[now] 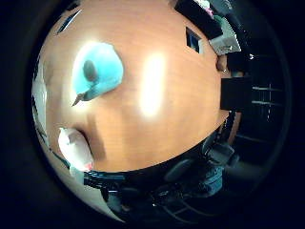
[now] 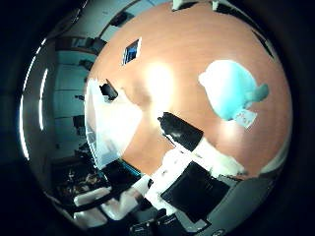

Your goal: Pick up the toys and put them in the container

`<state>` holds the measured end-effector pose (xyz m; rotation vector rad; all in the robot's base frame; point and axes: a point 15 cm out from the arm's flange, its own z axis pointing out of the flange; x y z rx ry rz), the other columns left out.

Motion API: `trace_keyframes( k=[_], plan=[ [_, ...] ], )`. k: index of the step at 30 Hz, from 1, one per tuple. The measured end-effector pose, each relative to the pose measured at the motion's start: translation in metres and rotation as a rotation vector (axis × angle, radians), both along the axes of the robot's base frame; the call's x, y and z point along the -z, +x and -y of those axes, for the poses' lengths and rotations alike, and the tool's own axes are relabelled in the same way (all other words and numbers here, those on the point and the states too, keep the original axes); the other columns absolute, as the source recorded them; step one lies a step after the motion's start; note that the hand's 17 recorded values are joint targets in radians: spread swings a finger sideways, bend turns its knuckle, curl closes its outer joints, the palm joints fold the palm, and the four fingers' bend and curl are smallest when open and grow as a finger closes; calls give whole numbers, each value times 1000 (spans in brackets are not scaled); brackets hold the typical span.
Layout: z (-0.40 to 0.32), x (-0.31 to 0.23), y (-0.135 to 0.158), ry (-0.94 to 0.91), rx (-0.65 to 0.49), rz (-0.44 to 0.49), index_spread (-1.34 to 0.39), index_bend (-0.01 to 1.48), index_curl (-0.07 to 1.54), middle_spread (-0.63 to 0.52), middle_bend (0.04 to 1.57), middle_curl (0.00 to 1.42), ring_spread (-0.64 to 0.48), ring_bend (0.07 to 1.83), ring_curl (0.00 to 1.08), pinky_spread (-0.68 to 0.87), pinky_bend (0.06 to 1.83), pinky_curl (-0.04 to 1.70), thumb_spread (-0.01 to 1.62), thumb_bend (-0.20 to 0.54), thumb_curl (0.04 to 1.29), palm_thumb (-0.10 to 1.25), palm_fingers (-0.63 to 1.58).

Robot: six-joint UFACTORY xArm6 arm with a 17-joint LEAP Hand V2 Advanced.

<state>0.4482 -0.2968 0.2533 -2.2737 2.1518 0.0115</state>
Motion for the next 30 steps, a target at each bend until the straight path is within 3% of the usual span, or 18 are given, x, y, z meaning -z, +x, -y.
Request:
trace_keyframes(
  k=[30],
  plan=[
    [6, 90, 0, 40, -18, -155, -449, 170, 297, -107, 206, 360, 63, 337, 224, 410, 252, 261, 1120, -20, 264, 543, 406]
  ],
)
